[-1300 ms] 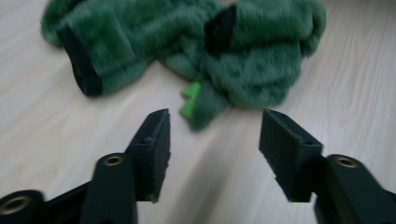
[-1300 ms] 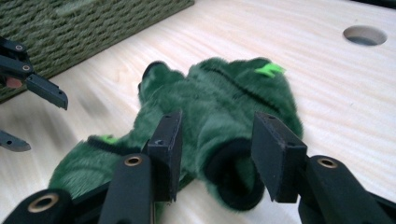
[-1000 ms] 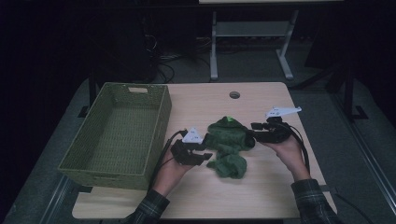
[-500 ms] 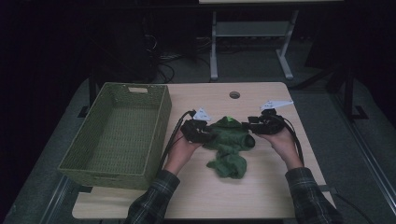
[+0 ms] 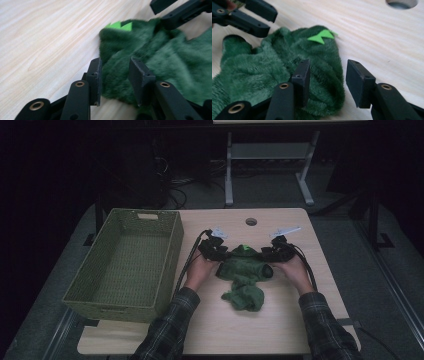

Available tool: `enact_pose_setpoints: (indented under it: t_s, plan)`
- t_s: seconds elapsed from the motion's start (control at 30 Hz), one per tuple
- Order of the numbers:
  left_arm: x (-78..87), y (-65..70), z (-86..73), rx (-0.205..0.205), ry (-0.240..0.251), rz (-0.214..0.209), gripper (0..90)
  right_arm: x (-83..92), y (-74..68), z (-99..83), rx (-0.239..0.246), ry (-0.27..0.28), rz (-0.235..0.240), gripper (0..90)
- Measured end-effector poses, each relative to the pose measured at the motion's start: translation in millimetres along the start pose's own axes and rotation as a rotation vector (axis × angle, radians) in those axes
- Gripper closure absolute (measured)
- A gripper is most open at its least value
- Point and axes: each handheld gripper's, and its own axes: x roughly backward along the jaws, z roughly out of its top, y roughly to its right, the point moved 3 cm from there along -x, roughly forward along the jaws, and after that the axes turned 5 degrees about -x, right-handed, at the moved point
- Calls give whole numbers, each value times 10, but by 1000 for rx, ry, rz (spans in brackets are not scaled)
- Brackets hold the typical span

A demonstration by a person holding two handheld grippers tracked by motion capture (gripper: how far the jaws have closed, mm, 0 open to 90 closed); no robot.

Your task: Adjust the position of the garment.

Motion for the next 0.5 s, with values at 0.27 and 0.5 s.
enact_pose_setpoints:
  t_s: [0.27, 0.5]
  plan:
    - [-142, -48, -86, 17, -26, -9, 607, -148, 27, -78, 18, -62, -17, 555]
    - [-198, -85, -109, 15, -52, -13, 620, -185, 40, -89, 23, -62, -48, 632]
